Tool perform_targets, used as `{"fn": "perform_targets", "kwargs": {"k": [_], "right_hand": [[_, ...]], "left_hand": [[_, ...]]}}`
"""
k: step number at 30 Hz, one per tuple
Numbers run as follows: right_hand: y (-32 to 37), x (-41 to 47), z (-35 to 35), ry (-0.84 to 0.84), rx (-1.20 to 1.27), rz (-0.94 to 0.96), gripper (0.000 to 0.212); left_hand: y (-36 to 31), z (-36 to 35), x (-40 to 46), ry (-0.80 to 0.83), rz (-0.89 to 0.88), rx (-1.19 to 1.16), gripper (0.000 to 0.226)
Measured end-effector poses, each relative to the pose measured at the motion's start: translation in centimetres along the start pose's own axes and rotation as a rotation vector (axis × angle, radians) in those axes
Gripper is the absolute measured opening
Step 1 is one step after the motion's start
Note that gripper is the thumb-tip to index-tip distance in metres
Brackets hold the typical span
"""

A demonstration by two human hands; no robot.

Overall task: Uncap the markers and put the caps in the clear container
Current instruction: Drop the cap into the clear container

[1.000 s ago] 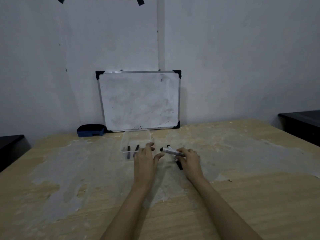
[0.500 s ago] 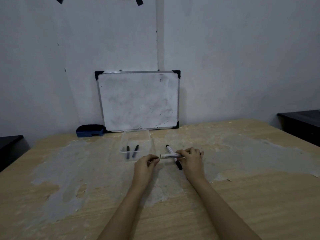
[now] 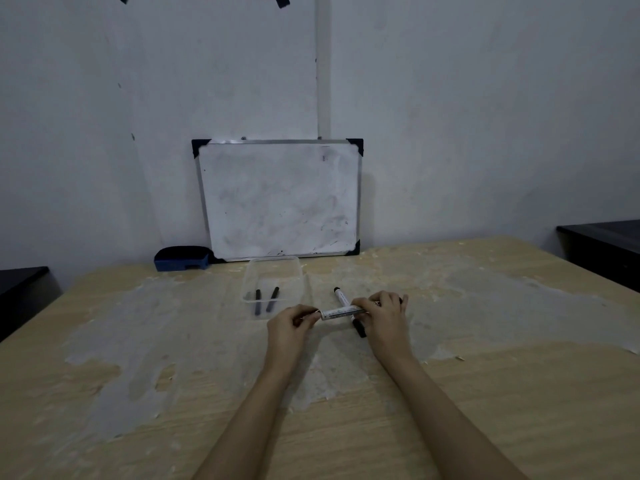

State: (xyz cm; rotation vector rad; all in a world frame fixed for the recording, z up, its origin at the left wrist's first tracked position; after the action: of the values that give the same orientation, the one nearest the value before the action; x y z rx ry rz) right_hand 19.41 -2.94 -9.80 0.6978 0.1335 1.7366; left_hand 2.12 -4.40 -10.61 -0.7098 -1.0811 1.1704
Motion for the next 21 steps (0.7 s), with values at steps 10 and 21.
{"fn": "perform_targets", "kwargs": {"k": [10,21], "right_hand": [[0.01,-0.14,0.35,-0.014,0.051,-0.027,0.021],[-0.33,-0.02,0.04,0.014,0.073,-0.038,0.024]], "left_hand": [[0.08,-0.31,-0.08,0.006,0.023,-0.086,0.015],[0.11,-0.81,0.24,0.009,0.018,-0.256,0.024]]}}
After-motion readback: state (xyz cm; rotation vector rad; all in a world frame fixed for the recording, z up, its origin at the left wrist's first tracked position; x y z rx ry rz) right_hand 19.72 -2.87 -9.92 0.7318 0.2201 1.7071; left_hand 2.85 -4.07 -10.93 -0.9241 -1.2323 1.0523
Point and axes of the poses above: each hand's wrist, its own x-axis towards the middle knuckle, its own z-axis out of the back of the hand, y = z × x, the point moved 5 cm from there along x, towards the middle knuckle, and after that the axes turned 13 degrees about y, right-handed, at the moved point
